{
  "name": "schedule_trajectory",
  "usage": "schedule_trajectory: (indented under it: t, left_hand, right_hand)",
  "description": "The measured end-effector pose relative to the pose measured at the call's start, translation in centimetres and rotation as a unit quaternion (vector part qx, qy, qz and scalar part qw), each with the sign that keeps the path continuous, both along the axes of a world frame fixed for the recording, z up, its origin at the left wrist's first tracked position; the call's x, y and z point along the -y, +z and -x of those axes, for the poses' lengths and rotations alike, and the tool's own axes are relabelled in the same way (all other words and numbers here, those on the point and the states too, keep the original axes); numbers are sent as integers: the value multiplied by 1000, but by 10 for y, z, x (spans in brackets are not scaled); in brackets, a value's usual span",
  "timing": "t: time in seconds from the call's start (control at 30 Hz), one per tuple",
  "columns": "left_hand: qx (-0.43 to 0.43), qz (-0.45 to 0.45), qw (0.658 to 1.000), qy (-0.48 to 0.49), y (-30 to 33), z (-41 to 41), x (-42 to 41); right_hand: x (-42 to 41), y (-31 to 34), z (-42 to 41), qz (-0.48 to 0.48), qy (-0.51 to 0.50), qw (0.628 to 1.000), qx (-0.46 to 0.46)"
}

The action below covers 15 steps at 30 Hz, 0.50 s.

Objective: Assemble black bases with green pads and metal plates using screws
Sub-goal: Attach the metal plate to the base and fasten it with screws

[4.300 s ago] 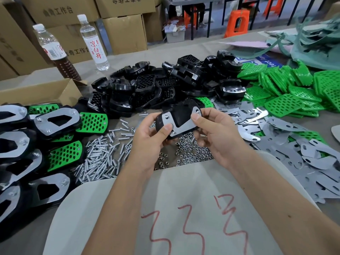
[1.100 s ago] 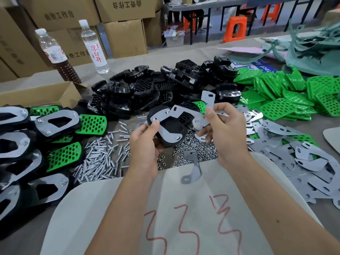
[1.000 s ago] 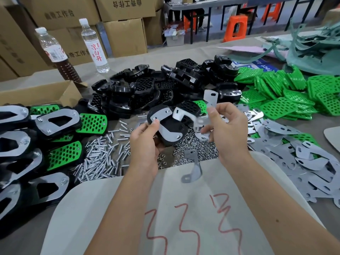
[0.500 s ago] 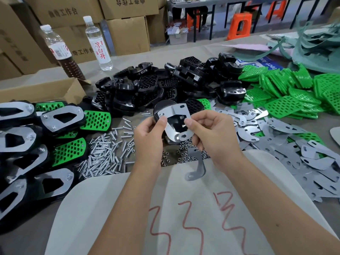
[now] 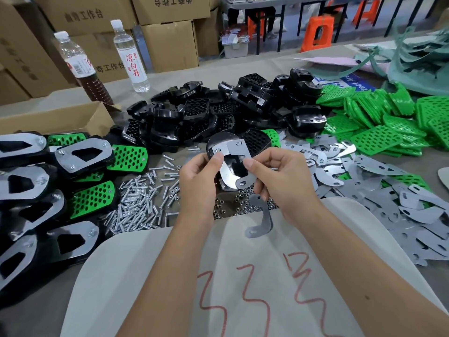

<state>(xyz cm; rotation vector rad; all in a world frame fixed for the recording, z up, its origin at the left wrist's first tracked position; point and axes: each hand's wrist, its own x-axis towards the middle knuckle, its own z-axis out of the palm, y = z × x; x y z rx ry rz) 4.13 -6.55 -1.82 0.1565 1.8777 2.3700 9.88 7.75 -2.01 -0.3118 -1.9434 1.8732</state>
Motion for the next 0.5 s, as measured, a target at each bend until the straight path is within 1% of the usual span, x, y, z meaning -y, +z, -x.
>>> schedule_trajectory:
  t: [0.13,0.33,0.5]
  left_hand:
    - [7,-8,1000,-9,-2,0,0]
    - [19,-15,1000,-11,0,-1,1]
    - [22,-14,999,-19,3,-4,1]
  right_hand:
    - [1,-1,0,-1,-17,1000,-6]
    - [5,0,-1,-53,-21,998,-6]
    - [5,2,-2,-10,-10,1000,7]
